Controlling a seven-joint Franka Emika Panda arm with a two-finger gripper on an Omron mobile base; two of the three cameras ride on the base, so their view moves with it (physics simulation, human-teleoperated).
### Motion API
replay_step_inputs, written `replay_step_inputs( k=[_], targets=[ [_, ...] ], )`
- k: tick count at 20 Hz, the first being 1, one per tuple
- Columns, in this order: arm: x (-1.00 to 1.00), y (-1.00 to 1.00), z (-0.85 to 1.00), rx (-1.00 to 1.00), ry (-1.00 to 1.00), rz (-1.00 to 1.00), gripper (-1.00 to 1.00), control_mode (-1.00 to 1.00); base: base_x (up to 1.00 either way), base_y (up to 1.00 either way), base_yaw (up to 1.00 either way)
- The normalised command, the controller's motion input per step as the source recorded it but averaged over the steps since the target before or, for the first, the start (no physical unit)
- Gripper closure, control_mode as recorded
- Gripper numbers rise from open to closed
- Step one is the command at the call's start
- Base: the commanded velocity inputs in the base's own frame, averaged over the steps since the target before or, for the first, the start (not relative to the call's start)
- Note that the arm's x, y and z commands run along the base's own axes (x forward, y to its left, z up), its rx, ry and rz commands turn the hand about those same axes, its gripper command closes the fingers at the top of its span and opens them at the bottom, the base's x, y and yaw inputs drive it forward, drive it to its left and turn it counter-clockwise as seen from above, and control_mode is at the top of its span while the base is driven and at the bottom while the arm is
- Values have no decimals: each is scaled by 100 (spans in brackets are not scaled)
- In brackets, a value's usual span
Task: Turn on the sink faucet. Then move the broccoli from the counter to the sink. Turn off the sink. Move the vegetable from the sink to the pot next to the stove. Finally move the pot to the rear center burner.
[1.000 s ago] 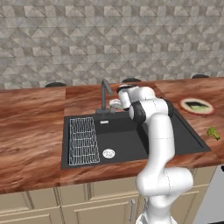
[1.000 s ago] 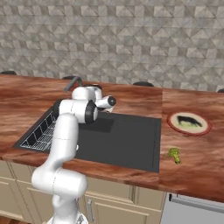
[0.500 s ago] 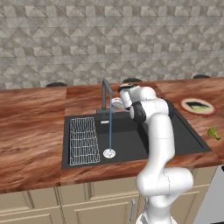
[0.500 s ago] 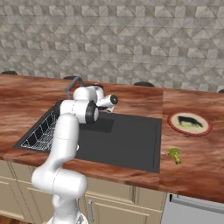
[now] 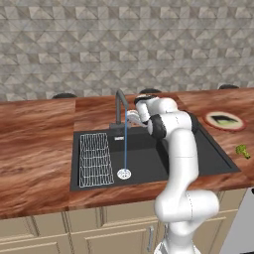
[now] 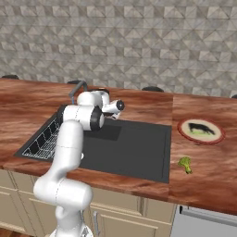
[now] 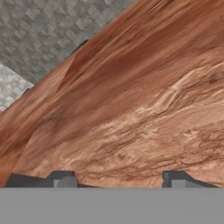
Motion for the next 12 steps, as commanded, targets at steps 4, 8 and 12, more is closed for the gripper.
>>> replay_step_inputs(
  k=[4, 8, 12],
  targets=[
    [-20, -22, 42, 0, 0, 0, -100, -100, 0, 0, 0],
    [-7, -4, 44, 0, 0, 0, -100, -100, 0, 0, 0],
    [0, -7, 38, 2, 0, 0, -100, -100, 0, 0, 0]
  ],
)
